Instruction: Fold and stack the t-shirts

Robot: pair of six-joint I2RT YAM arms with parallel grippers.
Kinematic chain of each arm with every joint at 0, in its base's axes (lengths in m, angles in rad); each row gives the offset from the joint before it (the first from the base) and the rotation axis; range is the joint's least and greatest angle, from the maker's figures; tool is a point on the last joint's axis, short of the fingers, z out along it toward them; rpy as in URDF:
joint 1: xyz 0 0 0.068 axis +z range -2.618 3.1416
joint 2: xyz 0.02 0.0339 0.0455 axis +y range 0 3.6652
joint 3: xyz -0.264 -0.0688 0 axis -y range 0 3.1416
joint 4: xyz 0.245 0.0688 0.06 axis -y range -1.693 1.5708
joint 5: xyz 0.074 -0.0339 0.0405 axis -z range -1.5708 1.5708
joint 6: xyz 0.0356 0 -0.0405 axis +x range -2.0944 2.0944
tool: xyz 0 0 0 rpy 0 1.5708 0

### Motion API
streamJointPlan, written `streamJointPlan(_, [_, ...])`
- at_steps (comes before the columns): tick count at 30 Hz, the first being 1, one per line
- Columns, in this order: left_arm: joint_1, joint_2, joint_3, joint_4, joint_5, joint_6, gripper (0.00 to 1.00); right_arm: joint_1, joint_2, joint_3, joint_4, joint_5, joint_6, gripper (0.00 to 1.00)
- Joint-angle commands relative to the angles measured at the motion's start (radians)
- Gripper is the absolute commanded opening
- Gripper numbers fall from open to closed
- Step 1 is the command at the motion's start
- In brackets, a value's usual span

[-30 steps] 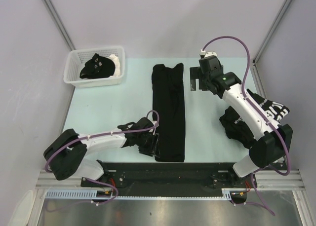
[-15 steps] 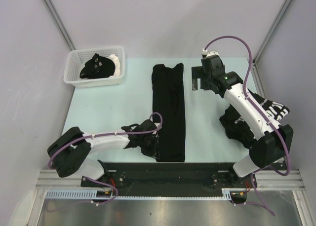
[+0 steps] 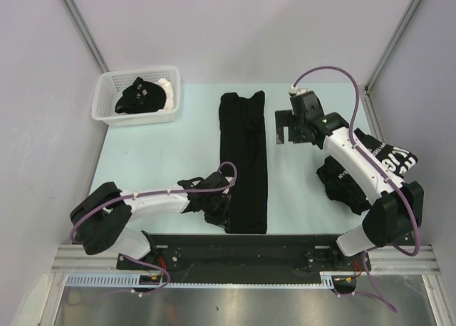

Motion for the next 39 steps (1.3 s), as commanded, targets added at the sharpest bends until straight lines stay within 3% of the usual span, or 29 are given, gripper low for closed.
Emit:
streamJointPlan(1, [-0.010,-0.012,0.061,-0.097,-0.044,0.038,0.00,0.005,-0.080,-0.106,-0.015,-0.103,0.074,1.00])
streamJointPlan(9, [-0.010,-0.031,0.077,-0.151,-0.066,0.071,0.00,0.019,-0.214,-0.327,0.022,-0.238,0.229,1.00])
streamJointPlan(20, [-0.010,-0.006,0.086,-0.154,-0.049,0.114,0.00,0.178,-0.388,-0.533,0.091,-0.216,0.455,1.00])
streamJointPlan(31, [-0.010,0.026,0.155,-0.169,-0.056,0.177,0.00,0.554,-0.426,-0.680,0.146,0.053,0.786,1.00])
streamJointPlan(39, [-0.010,-0.017,0.149,-0.202,-0.064,0.204,0.00,0.706,-0.508,-0.815,0.180,0.197,0.993,1.00])
